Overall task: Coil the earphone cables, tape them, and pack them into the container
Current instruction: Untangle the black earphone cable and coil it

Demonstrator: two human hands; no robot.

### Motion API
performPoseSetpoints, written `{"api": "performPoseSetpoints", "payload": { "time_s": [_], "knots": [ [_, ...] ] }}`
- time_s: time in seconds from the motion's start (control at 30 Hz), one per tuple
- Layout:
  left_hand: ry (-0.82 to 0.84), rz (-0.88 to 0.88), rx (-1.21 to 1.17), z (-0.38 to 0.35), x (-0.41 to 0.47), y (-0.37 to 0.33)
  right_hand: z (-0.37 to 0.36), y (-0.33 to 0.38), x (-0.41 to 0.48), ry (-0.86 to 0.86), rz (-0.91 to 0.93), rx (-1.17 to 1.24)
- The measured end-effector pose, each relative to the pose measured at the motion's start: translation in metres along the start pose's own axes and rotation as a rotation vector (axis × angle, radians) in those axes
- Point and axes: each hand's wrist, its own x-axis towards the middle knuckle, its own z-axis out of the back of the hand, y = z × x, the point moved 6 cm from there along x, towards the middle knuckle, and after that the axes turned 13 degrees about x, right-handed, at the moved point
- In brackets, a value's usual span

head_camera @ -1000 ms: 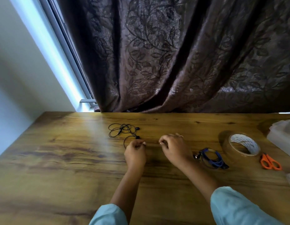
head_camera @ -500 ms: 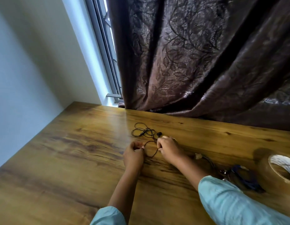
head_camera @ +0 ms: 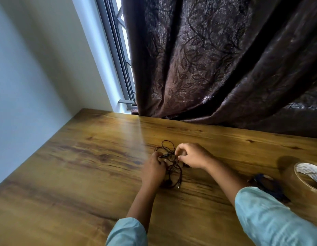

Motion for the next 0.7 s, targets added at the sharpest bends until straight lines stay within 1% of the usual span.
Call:
{"api": "performPoseSetpoints", "payload": {
  "time_s": [0.03,0.07,0.13,0.2,0.3,0.4,0.47,0.53,0.6,0.63,0.7],
  "knots": [
    [-0.003,0.005,0.011,0.001,0.000,0.000,-0.005,-0.002,0.002,-0.031,-0.006,-0.004],
    [-0.001,0.003,0.038,0.001,0.001,0.000,-0.013,-0.005,0.004,-0.014,-0.013,-0.023],
    [0.016,-0.011,0.118,0.000,0.002,-0.001,-0.031,-0.009,0.005,0.038,-0.008,-0.144],
    [0.029,-0.038,0.194,0.001,0.001,-0.003,-0.037,-0.011,0.003,-0.018,0.024,-0.240],
    [0.002,-0.131,0.256,0.001,-0.003,-0.007,-0.032,-0.013,0.002,-0.145,0.038,-0.193],
    [-0.065,-0.197,0.189,0.001,-0.006,-0.004,-0.023,-0.018,0.004,-0.212,0.001,-0.119],
    [-0.091,-0.235,0.067,0.004,-0.006,-0.004,-0.013,-0.020,0.005,-0.264,-0.031,0.011],
    [-0.133,-0.281,-0.098,0.014,-0.006,-0.007,-0.001,-0.023,0.004,-0.344,-0.055,0.230],
    [-0.163,-0.271,-0.292,0.030,-0.005,-0.009,0.011,-0.026,0.000,-0.406,-0.081,0.470],
    [-0.169,-0.251,-0.350,0.037,-0.003,-0.009,0.015,-0.027,-0.003,-0.409,-0.097,0.610],
    [-0.168,-0.210,-0.392,0.048,0.000,-0.007,0.021,-0.027,-0.009,-0.383,-0.120,0.865]
  ]
}}
